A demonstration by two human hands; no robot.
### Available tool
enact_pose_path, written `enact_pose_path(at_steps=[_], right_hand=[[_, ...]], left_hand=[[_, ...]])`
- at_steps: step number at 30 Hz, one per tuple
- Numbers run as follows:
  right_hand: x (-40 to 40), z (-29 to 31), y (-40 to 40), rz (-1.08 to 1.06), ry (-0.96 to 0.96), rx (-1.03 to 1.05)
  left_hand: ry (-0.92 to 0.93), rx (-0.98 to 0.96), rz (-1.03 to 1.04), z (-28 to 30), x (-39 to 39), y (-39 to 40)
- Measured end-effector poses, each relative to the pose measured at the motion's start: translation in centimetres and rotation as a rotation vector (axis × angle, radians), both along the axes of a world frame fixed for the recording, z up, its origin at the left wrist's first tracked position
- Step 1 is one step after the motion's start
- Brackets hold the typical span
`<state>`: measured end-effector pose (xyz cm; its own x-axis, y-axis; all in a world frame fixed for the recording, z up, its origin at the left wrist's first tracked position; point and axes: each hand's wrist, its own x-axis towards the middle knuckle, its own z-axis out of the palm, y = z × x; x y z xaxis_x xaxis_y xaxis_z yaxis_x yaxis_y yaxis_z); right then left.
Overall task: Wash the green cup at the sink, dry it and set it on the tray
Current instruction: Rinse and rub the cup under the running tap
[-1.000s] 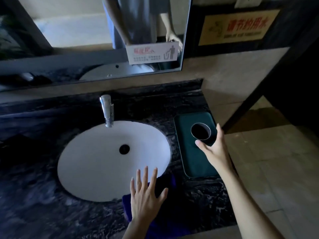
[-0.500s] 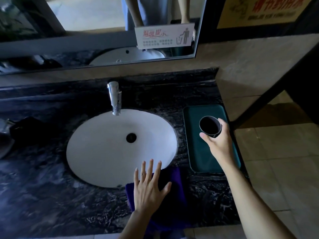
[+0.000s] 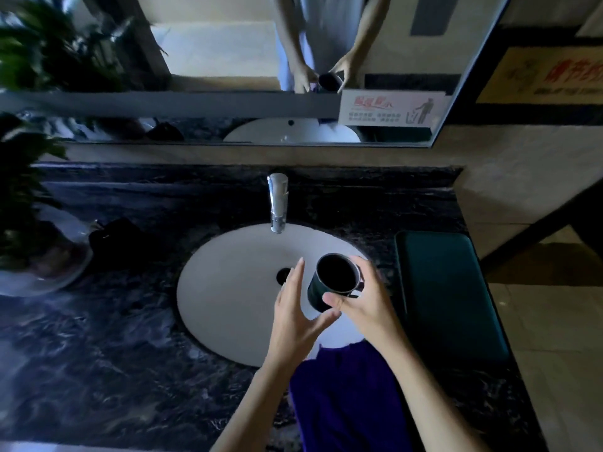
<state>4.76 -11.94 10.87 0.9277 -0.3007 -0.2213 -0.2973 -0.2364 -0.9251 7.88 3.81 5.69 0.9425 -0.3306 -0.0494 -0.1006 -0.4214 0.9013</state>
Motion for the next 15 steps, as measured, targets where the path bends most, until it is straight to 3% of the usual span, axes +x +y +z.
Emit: enact_pose_path(at_steps=[7, 15], right_hand=[[2.8, 0.8, 6.4, 0.120, 0.072, -0.041], [6.2, 0.6, 7.7, 0.251, 0.133, -0.010]], left_hand=[[0.026, -0.164, 0.005, 0.2, 3.1, 4.9], [0.075, -0.236, 0.075, -0.8, 6.4, 6.8]])
